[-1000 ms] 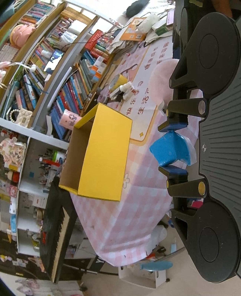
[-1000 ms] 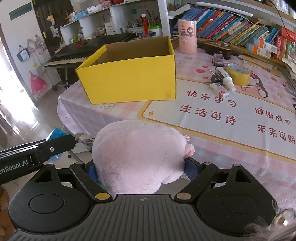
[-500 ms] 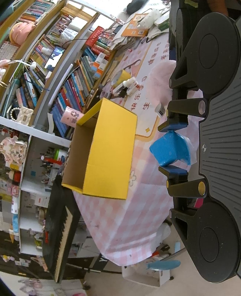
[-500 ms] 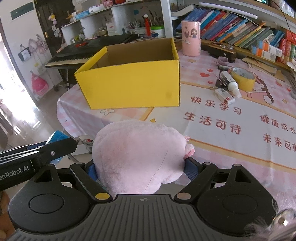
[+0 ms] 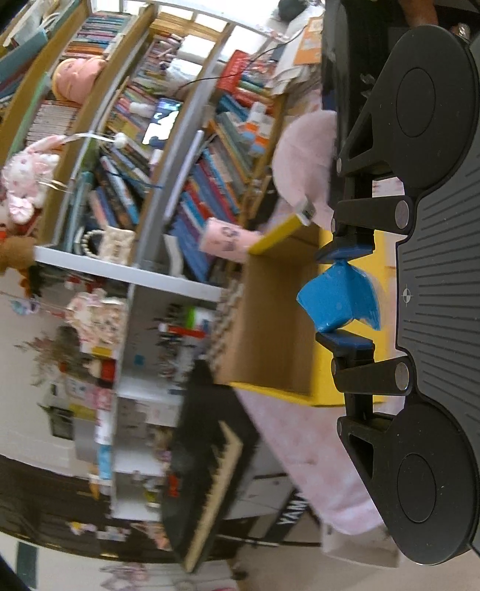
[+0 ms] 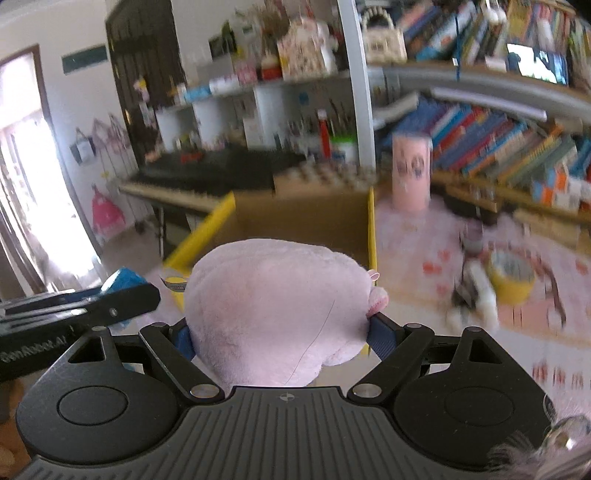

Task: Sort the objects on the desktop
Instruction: 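Lower pig into yellow box and open right tool while left tool releases sponge inside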

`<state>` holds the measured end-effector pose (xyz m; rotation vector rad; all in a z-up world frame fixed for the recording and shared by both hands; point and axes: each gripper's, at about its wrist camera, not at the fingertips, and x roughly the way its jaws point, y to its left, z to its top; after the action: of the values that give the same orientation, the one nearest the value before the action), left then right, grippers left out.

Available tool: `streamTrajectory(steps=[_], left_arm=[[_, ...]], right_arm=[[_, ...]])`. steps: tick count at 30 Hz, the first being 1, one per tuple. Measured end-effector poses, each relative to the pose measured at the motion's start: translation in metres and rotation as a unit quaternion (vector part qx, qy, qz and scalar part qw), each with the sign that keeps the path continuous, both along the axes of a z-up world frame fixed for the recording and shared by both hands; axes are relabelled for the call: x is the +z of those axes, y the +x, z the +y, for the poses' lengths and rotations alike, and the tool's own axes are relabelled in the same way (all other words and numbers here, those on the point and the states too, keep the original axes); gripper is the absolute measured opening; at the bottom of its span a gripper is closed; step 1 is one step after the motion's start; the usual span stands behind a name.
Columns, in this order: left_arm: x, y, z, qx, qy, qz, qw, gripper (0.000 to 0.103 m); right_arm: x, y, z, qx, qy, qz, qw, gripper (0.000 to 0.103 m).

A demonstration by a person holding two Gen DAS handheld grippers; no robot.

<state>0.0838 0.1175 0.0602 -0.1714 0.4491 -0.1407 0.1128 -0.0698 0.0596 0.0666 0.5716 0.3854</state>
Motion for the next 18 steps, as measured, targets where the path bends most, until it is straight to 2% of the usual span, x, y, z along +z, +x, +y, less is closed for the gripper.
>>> streamTrajectory(steps=[2, 7, 13, 15, 18], left_arm=[[0.006, 0.013, -0.002, 0.004, 0.005, -0.009, 0.9999, 0.037], [0.011, 0.052, -0.005, 0.025, 0.026, -0.017, 0.9992, 0.037], [-0.009, 0.1, -0.008, 0.06, 0.066, 0.018, 0.9959, 0.037], [-0.018, 0.113, -0.009, 0.064, 0.078, 0.035, 0.9943, 0.037], [-0.032, 0.13, -0.015, 0.065, 0.101, 0.056, 0.9911, 0.037]], right_arm=[[0.018, 0.024, -0.003, 0.01, 0.004, -0.029, 1.0, 0.086], [0.031, 0.062, -0.004, 0.02, 0.001, -0.045, 0.999, 0.086], [0.027, 0.122, 0.005, 0.036, 0.003, -0.02, 0.999, 0.087], [0.021, 0.152, 0.016, 0.06, -0.002, 0.005, 0.998, 0.087], [0.015, 0.169, 0.026, 0.077, -0.011, 0.024, 0.997, 0.087]])
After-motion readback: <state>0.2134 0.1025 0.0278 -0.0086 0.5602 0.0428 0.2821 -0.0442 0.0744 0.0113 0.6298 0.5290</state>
